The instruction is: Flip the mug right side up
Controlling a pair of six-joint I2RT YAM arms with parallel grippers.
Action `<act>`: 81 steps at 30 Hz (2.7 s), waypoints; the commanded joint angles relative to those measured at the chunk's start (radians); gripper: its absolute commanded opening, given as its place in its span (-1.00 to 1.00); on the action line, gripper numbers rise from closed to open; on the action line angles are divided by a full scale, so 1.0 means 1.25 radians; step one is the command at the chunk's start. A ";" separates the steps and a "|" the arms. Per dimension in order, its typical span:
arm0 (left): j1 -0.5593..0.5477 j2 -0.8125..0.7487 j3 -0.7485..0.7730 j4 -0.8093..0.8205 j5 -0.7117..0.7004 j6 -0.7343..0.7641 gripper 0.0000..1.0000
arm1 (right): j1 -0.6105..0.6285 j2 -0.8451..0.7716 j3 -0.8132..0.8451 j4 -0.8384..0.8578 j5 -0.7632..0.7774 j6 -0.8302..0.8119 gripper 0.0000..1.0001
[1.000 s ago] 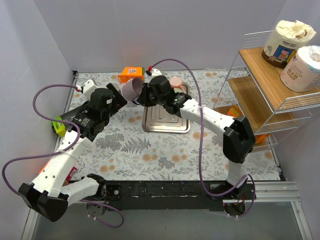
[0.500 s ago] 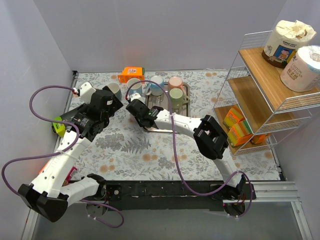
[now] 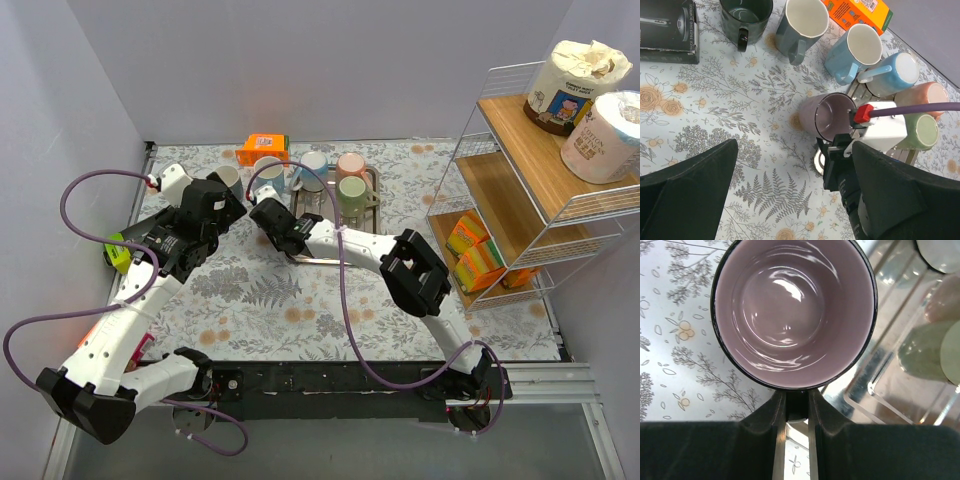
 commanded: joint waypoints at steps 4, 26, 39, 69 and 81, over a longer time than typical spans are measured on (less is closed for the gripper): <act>-0.001 0.001 0.031 -0.003 -0.001 0.015 0.96 | 0.004 0.013 0.050 0.083 -0.013 -0.023 -0.97; -0.001 0.002 0.039 0.001 0.007 0.017 0.97 | -0.005 -0.006 0.111 0.041 -0.099 -0.011 0.02; -0.001 -0.001 0.046 0.095 0.113 0.061 0.96 | -0.045 -0.187 0.052 0.000 -0.184 0.008 0.33; -0.001 0.085 0.079 0.116 0.215 0.091 0.96 | -0.443 -0.207 -0.283 0.095 -0.355 -0.575 0.29; -0.001 0.142 0.125 0.106 0.226 0.101 0.96 | -0.481 -0.162 -0.324 0.286 -0.403 -0.736 0.34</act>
